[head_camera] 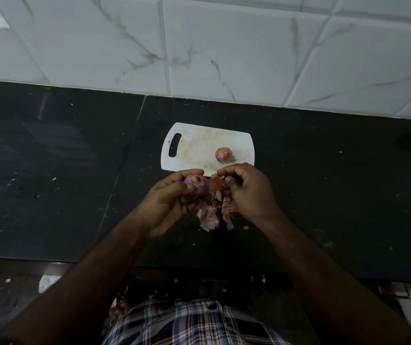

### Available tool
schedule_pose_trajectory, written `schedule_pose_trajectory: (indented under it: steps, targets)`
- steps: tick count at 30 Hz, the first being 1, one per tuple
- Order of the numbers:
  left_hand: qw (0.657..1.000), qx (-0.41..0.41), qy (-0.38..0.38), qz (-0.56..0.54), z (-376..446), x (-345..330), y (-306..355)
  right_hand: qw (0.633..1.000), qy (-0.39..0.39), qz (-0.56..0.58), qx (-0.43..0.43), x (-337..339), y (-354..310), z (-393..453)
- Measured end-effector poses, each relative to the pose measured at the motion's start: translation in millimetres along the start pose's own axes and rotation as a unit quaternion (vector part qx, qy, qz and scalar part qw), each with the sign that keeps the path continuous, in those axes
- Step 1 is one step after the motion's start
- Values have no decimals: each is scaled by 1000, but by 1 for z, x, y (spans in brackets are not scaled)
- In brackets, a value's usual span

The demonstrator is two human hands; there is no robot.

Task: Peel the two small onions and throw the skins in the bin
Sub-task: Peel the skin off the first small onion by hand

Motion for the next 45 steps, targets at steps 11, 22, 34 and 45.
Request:
schedule_pose_trajectory:
  steps: [11,22,34,45]
  targets:
    - [999,-1,38,-3,5,7,2,998,-49,9,-35,3,-3,1]
    - [998,-21,40,34,5,4,6,983,-98,147,-48,-16,-10,3]
    - [995,-56,46,68,7,2,6,963,-97,236,-90,-24,-11,7]
    - [997,-51,54,31,5,4,11,937,-121,305,-123,-22,-1,11]
Point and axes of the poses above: each hand's wrist, its own z-axis towards the middle knuckle, its own x-axis out of the back of the hand, y = z × x, the point moved 3 cm from there along z, towards the middle knuckle, and after that the axes turned 2 degrees about -x, right-handed, at the moved point
